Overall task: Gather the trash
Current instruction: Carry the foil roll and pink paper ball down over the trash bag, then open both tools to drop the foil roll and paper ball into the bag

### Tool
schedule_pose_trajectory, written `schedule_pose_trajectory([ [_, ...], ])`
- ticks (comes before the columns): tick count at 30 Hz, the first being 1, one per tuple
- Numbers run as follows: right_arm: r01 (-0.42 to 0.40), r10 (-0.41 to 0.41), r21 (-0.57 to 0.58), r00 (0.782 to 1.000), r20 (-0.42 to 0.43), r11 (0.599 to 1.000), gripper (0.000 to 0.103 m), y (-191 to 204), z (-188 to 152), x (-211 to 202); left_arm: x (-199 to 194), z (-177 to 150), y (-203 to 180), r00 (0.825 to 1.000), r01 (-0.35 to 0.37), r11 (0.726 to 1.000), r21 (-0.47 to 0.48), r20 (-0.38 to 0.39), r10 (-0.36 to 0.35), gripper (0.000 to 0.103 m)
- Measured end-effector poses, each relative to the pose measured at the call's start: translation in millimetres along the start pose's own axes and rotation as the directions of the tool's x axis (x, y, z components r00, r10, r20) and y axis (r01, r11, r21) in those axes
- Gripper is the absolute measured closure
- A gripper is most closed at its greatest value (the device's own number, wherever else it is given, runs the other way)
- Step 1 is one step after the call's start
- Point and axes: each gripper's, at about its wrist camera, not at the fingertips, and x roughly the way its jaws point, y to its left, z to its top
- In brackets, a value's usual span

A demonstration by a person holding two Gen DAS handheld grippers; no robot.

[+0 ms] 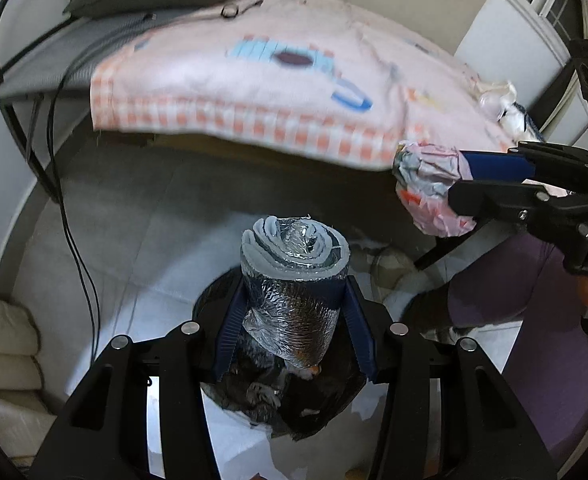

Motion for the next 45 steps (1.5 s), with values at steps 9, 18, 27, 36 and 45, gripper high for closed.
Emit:
schedule_pose_trajectory([
  [9, -0.007, 0.012, 0.034, 0.992, -0.127, 0.999, 0.067, 5.5, -20.4, 60.3, 33.5, -29.0, 13.9, 0.994, 0.006, 0.999, -0.031, -0.107, -0.009, 0.054],
  [18, -0.002, 0.0, -0.006, 0.977, -0.214, 1.0, 0.067, 14.5, -35.2, 99.2, 63.8, -46.9, 21.6, 0.979, -0.004, 0.998, -0.067, -0.202, -0.01, 0.054],
  [27, 0.059, -0.069, -0.047, 0.959, -0.275, 0.997, 0.053, 10.2, -44.4, 124.4, 84.9, -54.8, 26.1, 0.965, 0.024, 0.993, -0.114, -0.257, -0.053, 0.029],
  [36, 0.126, -0.14, -0.072, 0.958, -0.25, 0.989, 0.014, 0.7, -45.3, 118.7, 72.6, -57.5, 26.7, 0.971, 0.005, 0.995, -0.095, -0.239, -0.028, 0.006],
  [45, 0.118, -0.118, -0.009, 0.976, -0.182, 0.993, 0.014, -9.0, -39.0, 81.2, 37.7, -49.6, 26.7, 0.986, -0.044, 0.995, -0.093, -0.165, 0.028, 0.006],
])
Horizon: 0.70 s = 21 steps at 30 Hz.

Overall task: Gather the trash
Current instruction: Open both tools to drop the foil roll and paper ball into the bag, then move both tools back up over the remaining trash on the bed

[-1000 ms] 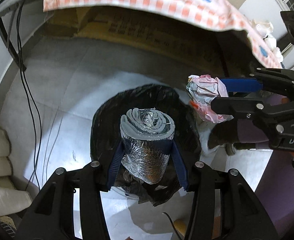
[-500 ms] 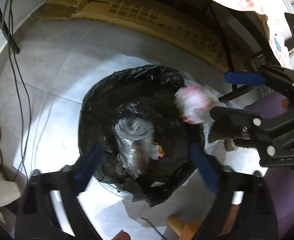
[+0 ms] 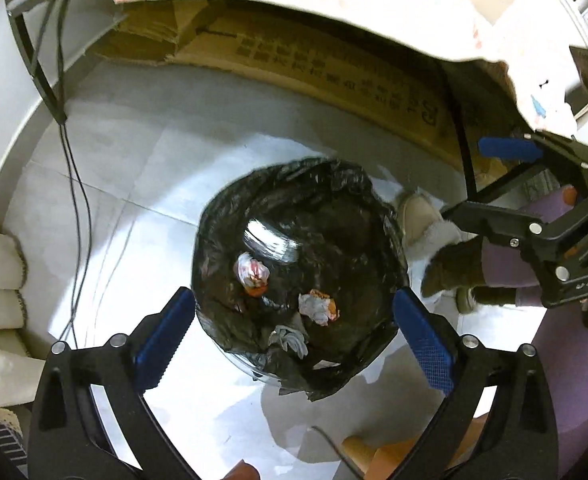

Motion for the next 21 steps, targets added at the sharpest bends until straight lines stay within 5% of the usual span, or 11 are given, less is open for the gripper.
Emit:
schedule_pose_trajectory([
  [12, -0.06, 0.046, 0.07, 0.981, 0.189, 0.996, 0.014, -36.0, 11.2, -87.8, -50.4, 22.8, -19.1, 0.991, -0.043, 0.998, 0.04, 0.13, 0.037, 0.006],
  [16, -0.075, 0.051, 0.078, 0.961, 0.271, 0.994, 0.014, -63.4, 16.2, -130.0, -71.3, 34.1, -26.3, 0.98, -0.002, 1.0, 0.008, 0.199, 0.0, 0.006],
  [21, -0.054, 0.007, 0.119, 0.931, 0.364, 0.991, 0.014, -105.8, 14.8, -181.4, -92.3, 52.1, -40.4, 0.963, -0.033, 0.999, 0.007, 0.27, 0.03, 0.006],
])
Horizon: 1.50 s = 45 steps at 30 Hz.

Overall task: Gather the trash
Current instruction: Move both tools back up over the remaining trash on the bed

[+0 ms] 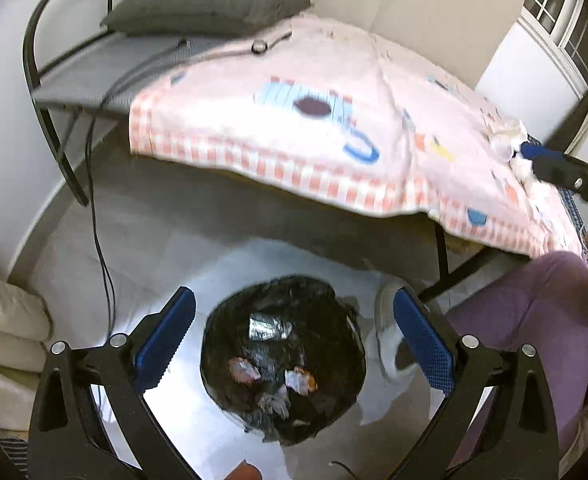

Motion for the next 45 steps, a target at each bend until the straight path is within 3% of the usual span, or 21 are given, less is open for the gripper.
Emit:
schedule_pose_trajectory([
  [12, 0.141, -0.153, 0.105, 0.982, 0.113, 0.984, 0.014, -106.8, 10.6, -92.0, -5.0, 56.6, -57.5, 0.996, 0.02, 0.995, 0.097, 0.08, -0.027, 0.006],
  [23, 0.246, -0.285, 0.254, 0.949, 0.131, 0.935, 0.014, -219.1, -32.9, -157.1, 16.8, 100.8, -147.1, 0.988, 0.084, 0.975, 0.207, 0.113, -0.109, 0.006],
  [34, 0.309, -0.362, 0.363, 0.928, 0.084, 0.879, 0.014, -314.4, -91.4, -175.4, 57.1, 121.6, -248.7, 0.978, 0.173, 0.931, 0.32, 0.053, -0.2, 0.006],
  [45, 0.345, -0.374, 0.43, 0.927, -0.017, 0.834, 0.014, -388.7, -137.0, -148.9, 107.1, 119.0, -336.2, 0.964, 0.261, 0.856, 0.447, -0.083, -0.251, 0.006],
])
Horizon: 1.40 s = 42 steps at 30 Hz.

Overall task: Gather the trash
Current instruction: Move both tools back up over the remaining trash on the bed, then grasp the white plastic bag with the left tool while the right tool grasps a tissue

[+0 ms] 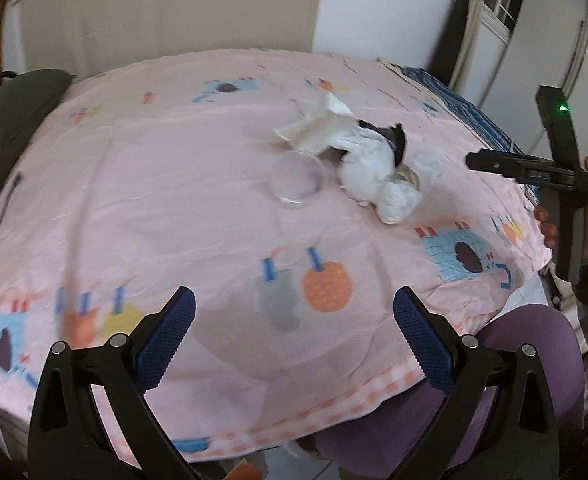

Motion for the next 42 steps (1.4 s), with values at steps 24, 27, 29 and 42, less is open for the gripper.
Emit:
schedule_pose_trajectory([
  [24, -0.114, 0.118, 0.062, 0.99, -0.071, 0.992, 0.028, -7.9, -0.2, 77.9, 85.6, 16.4, -51.4, 0.987, 0.131, 0.987, 0.092, -0.101, -0.121, 0.006],
  [27, -0.12, 0.126, 0.093, 0.991, -0.053, 0.988, 0.029, -15.7, -2.9, 68.1, 88.8, 17.5, -55.3, 0.986, 0.139, 0.985, 0.1, -0.107, -0.128, 0.006],
  [29, -0.119, 0.123, 0.109, 0.992, -0.034, 0.987, 0.029, -21.5, -5.0, 58.4, 91.0, 18.8, -59.3, 0.985, 0.143, 0.985, 0.101, -0.107, -0.133, 0.006],
  [42, -0.084, 0.081, 0.149, 0.996, 0.024, 0.985, 0.028, -56.8, -29.7, 2.8, 126.8, 50.0, -92.9, 0.977, 0.173, 0.984, 0.038, -0.131, -0.166, 0.012],
])
